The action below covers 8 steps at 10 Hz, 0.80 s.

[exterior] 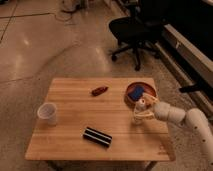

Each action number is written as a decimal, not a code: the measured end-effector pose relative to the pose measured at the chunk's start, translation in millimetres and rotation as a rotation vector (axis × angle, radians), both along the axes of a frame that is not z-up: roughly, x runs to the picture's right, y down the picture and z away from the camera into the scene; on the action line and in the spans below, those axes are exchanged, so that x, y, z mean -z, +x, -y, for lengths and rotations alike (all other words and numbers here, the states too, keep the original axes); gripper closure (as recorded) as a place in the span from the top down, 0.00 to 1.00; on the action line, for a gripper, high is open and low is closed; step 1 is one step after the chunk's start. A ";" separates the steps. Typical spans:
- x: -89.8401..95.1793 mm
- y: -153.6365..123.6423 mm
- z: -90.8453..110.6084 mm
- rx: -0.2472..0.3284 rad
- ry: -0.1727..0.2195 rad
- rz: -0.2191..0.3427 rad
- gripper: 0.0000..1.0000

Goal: Stand the bottle upright

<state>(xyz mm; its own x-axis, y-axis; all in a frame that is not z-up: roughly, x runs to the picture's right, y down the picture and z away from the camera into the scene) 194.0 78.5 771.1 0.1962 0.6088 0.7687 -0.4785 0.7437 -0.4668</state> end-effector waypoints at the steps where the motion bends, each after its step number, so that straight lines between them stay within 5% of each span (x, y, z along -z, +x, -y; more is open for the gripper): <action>1: 0.4 0.5 -0.2 0.001 -0.006 0.005 0.80; 8: 6.8 28.8 -5.2 0.025 -0.103 0.082 0.80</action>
